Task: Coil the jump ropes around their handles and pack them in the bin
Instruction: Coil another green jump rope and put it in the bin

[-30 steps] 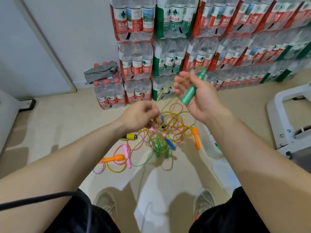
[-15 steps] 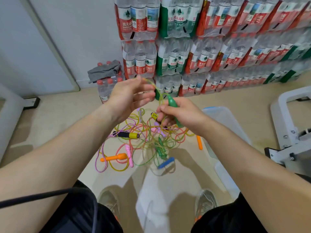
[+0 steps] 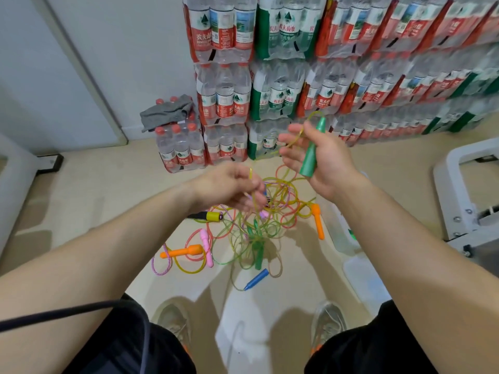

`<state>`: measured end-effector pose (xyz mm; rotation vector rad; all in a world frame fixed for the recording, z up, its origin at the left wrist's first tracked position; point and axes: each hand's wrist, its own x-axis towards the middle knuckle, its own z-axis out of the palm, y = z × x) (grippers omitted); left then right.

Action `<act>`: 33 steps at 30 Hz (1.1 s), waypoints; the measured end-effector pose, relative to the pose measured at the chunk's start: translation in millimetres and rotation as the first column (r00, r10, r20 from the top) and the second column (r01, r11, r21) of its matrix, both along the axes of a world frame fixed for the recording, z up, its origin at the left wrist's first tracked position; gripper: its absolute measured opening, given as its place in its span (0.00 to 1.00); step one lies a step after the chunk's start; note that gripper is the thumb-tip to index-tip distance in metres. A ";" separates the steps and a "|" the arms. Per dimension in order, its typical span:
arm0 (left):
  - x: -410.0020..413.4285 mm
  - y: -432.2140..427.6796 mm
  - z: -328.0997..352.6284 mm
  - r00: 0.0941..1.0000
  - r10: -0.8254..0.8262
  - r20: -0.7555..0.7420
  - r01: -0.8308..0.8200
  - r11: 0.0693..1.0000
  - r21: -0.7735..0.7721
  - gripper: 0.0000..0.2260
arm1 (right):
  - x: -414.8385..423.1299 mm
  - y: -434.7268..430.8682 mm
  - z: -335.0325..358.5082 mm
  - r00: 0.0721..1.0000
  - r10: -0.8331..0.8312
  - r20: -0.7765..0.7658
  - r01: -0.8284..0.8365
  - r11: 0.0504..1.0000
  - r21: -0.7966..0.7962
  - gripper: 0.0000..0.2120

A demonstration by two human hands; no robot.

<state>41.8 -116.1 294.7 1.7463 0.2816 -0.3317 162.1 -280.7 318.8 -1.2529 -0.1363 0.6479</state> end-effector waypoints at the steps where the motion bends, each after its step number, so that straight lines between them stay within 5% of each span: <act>1: 2.2 2.2 4.5 0.995 0.094 0.027 -0.092 0.991 -0.094 0.09 | 0.9 -2.0 -3.7 0.999 0.052 0.018 -0.049 0.992 -0.113 0.12; 4: 7.9 8.5 18.3 0.939 0.340 0.056 -0.298 0.883 -0.362 0.08 | -8.0 -3.7 -19.0 0.938 0.347 -0.011 -0.325 0.867 -0.377 0.16; 7: 9.7 13.9 25.4 0.881 0.473 0.032 -0.400 0.777 -0.487 0.08 | -26.4 0.5 -27.3 0.826 0.564 -0.008 -0.511 0.742 -0.433 0.12; 11: 14.2 16.8 26.7 0.805 0.590 0.059 -0.495 0.723 -0.481 0.08 | -31.3 5.2 -27.0 0.802 0.523 0.288 -0.314 0.780 -0.541 0.06; 13: 16.0 19.1 23.6 0.825 0.556 0.100 -0.480 0.784 -0.394 0.13 | -28.0 5.8 -22.0 0.857 0.427 0.290 -0.272 0.851 -0.449 0.06; 16: 9.2 17.0 15.8 0.975 0.221 0.037 -0.212 0.963 -0.163 0.22 | -25.6 5.7 -10.5 0.933 0.296 0.206 -0.254 0.945 -0.206 0.06; 20: 1.5 -3.2 0.0 0.989 -0.151 0.009 0.149 0.985 0.089 0.13 | -23.0 7.3 2.8 0.985 0.154 0.078 -0.156 0.987 0.029 0.06; 24: 6.4 -2.9 -8.7 0.978 -0.165 0.128 0.110 0.928 0.355 0.08 | -14.9 2.4 10.2 0.999 0.037 -0.011 -0.035 0.991 0.128 0.06; 29: 9.4 2.1 -7.7 0.980 -0.021 0.197 -0.055 0.925 0.376 0.08 | -7.7 -2.2 11.4 0.996 -0.047 -0.078 0.062 0.978 0.200 0.07; 33: 9.2 0.8 -3.8 0.967 -0.060 0.249 -0.072 0.868 0.491 0.08 | 1.7 -7.8 11.3 0.988 -0.121 -0.097 0.140 0.965 0.223 0.07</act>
